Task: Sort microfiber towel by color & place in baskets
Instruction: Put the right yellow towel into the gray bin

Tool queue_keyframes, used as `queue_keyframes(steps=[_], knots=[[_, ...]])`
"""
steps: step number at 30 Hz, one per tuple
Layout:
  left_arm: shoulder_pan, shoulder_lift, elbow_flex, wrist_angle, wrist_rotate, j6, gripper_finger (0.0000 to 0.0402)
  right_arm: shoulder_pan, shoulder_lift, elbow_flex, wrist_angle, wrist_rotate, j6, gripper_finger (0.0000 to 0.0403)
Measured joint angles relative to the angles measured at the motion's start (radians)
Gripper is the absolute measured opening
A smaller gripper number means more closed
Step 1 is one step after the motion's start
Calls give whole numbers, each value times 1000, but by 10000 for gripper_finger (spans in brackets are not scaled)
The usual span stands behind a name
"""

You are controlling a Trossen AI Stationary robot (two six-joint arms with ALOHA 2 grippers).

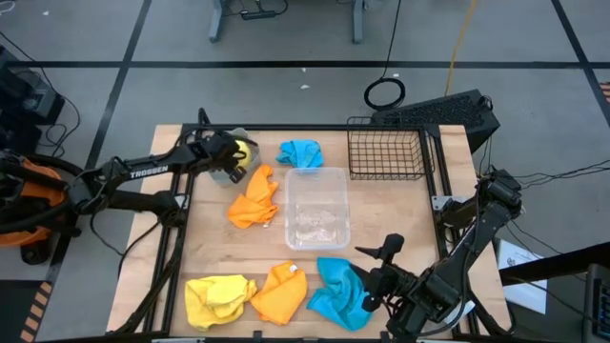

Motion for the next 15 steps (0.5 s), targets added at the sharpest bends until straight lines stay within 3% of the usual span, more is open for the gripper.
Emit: queue_keyframes(steps=[8, 15], knots=[[21, -25, 37, -169, 122, -38, 233, 1, 0, 0, 0, -1, 1, 210], [21, -74, 161, -351, 120, -103, 262, -7, 0, 0, -1, 0, -13, 210]])
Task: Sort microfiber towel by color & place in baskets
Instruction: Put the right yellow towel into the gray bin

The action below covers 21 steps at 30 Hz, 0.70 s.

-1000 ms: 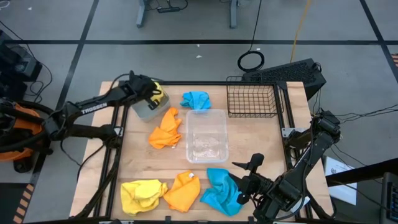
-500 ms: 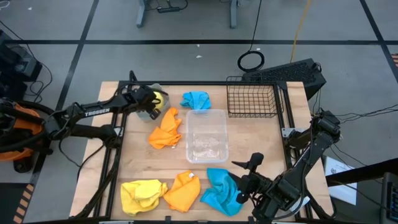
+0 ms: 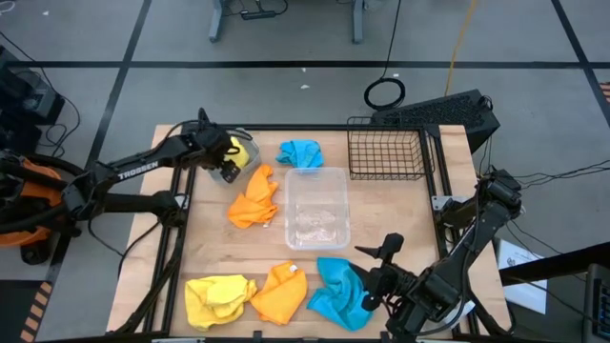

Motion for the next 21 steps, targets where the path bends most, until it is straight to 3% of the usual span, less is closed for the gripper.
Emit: queue_keyframes(steps=[8, 12, 16, 21], knots=[[0, -48, 28, -18, -24, 0, 262, -1, 0, 0, 1, -1, 0, 210], [-14, -49, 28, 76, -4, 69, 247, -2, 0, 0, 1, 5, -15, 210], [-26, -14, 29, 198, -21, 135, 211, -7, 0, 0, 2, 27, -18, 210], [4, 108, 29, 205, -108, 194, 136, -13, 0, 0, 11, 25, -18, 210]])
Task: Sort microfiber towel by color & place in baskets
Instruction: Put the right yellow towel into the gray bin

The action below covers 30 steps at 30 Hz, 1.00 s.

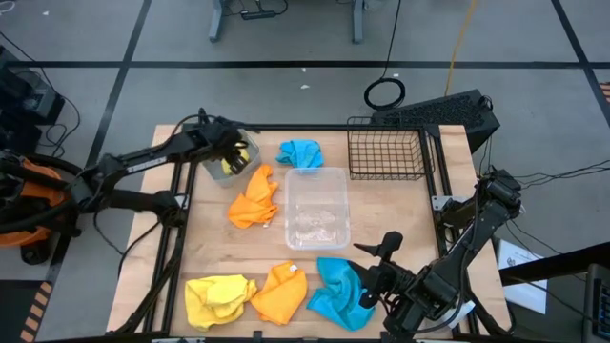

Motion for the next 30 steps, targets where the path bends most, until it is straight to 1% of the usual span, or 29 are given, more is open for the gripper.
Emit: queue_keyframes(steps=[3, 4, 6, 8, 11, 14, 18, 22, 26, 30], knots=[[23, 90, 0, -32, -102, -35, 88, 0, 0, 0, 1, -4, 2, 210], [32, 118, 0, -51, -121, -51, 74, 0, 0, 0, 1, -4, 2, 210], [41, 160, 0, -94, -122, -84, 47, 5, 0, 0, 1, -5, 3, 210], [39, 182, 0, -122, -97, -111, 26, 6, 0, 0, 1, -5, 2, 210], [31, 188, 0, -188, -88, -177, 6, 7, 0, 0, -5, -6, 2, 210], [27, 184, -1, -241, -84, -201, 5, 7, 0, 0, -5, -6, 3, 210], [6, 148, -1, -228, -48, -199, 17, 7, 0, 0, -5, -6, 3, 210], [-25, 72, -1, -227, -36, -196, 24, 7, 0, 0, -5, -6, 6, 210], [-54, -30, -1, -261, -36, -227, 25, 7, 0, 0, -4, -6, 7, 210], [-74, -92, -1, -295, -32, -254, 25, 7, 0, 0, -5, -6, 6, 210]])
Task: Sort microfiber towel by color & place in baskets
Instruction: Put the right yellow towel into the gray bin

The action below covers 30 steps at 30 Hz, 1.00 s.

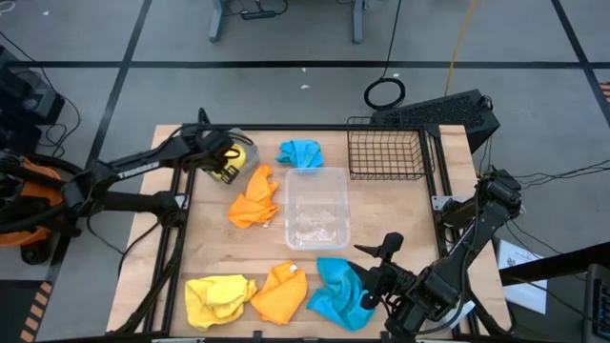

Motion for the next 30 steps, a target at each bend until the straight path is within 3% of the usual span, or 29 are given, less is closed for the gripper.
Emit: queue_keyframes(steps=[5, 8, 14, 19, 26, 30], knots=[[-37, -26, 0, 13, 135, 21, 25, 0, 0, 0, 0, 0, 1, 210], [-51, -22, 0, 45, 146, 54, 31, 0, 0, 0, 0, 0, 1, 210], [-54, -17, 0, 64, 190, 133, 82, 0, 0, 0, 2, -1, 2, 210], [-62, -23, 6, 49, -30, 97, 95, 0, 0, 0, 1, -1, 1, 210], [-82, -29, 6, 37, -27, 89, 95, 0, 0, 0, 1, -1, 2, 210], [-96, -31, 6, -4, -171, 34, 95, 0, 0, 0, 1, -1, 0, 210]])
